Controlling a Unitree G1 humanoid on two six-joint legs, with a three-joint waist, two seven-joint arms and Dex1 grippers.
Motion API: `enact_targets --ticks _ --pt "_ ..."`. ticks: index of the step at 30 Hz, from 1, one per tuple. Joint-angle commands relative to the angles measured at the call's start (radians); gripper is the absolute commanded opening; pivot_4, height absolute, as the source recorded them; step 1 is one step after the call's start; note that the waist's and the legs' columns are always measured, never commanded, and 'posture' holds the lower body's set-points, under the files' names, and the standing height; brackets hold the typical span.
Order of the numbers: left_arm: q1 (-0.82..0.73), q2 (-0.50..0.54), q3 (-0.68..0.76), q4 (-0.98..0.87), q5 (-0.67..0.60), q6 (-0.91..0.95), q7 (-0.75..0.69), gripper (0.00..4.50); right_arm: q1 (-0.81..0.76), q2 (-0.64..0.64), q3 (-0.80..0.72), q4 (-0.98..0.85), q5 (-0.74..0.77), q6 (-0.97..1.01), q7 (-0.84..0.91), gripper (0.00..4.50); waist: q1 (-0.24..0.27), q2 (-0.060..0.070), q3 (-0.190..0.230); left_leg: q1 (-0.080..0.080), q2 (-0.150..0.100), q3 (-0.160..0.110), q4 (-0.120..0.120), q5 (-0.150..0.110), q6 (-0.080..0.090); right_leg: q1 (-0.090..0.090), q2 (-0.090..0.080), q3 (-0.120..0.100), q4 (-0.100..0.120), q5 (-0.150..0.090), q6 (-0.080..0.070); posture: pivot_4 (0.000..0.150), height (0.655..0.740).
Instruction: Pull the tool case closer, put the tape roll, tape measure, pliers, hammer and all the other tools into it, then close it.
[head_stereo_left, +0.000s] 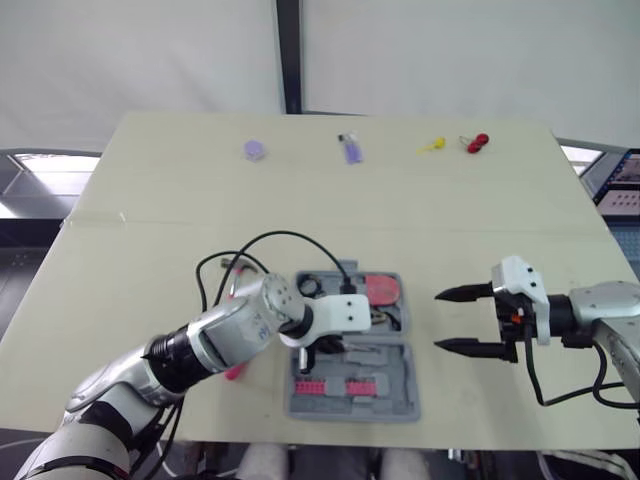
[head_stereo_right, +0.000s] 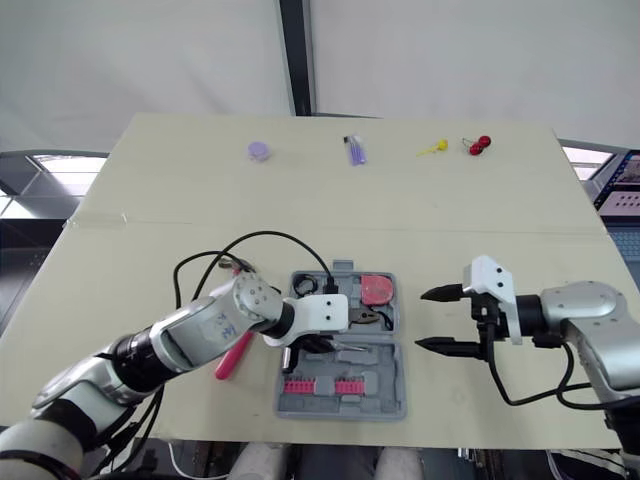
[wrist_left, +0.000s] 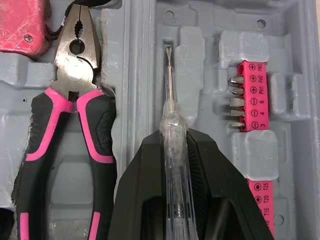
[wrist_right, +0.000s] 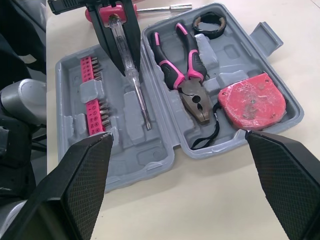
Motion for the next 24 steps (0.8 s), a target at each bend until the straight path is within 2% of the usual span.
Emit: enact_targets --ticks 1,5,7,8,12,20,24 --pt "0.008 -0.008 0.01 -0.012 0.007 -0.008 0.005 0.11 -0.011 -0.01 -0.026 -0.005 -0.002 -0.017 0.006 4.5 0.0 0.0 0.0 0.0 0.0 0.0 0.0 0.0 0.0 0.0 0.0 0.0 0.0 0.0 0.0 0.15 0.74" --pt "0.009 -0.012 0.014 -0.006 0.008 -0.014 0.008 0.11 -0.019 -0.009 -0.024 0.001 -0.005 -0.017 0.008 4.5 0.0 0.0 0.0 0.0 0.0 0.0 0.0 0.0 0.0 0.0 0.0 0.0 0.0 0.0 0.0 0.15 0.74" --pt "0.008 -0.015 0.015 -0.003 0.009 -0.017 0.012 1.15 -0.023 -0.009 -0.023 0.003 -0.005 -0.016 0.009 4.5 0.001 0.0 0.0 0.0 0.0 0.0 0.0 0.0 0.0 0.0 0.0 0.0 0.0 0.0 0.0 0.15 0.74" --pt "0.008 -0.016 0.015 -0.003 0.01 -0.02 0.013 1.5 -0.024 -0.008 -0.023 0.003 -0.005 -0.016 0.009 4.5 0.001 0.0 0.0 0.0 0.0 0.0 0.0 0.0 0.0 0.0 0.0 0.0 0.0 0.0 0.0 0.15 0.74" --pt "0.007 -0.015 0.012 -0.012 0.013 -0.024 0.012 3.39 -0.024 -0.011 -0.023 0.002 -0.005 -0.014 0.012 4.5 0.001 0.0 0.0 0.0 0.0 0.0 0.0 0.0 0.0 0.0 0.0 0.0 0.0 0.0 0.0 0.15 0.74" --pt "0.005 -0.016 0.031 -0.035 -0.01 -0.012 -0.003 3.39 -0.015 -0.011 -0.025 -0.01 0.002 -0.005 0.011 4.5 0.001 0.0 0.0 0.0 0.0 0.0 0.0 0.0 0.0 0.0 0.0 0.0 0.0 0.0 0.0 0.15 0.74" --pt "0.039 -0.034 0.193 -0.023 -0.094 -0.079 -0.03 3.39 -0.021 -0.005 -0.04 -0.027 0.023 0.01 0.0 4.5 0.001 0.0 0.0 0.0 0.0 0.0 0.001 0.0 0.0 0.0 0.0 0.0 0.001 0.0 0.0 0.15 0.74"
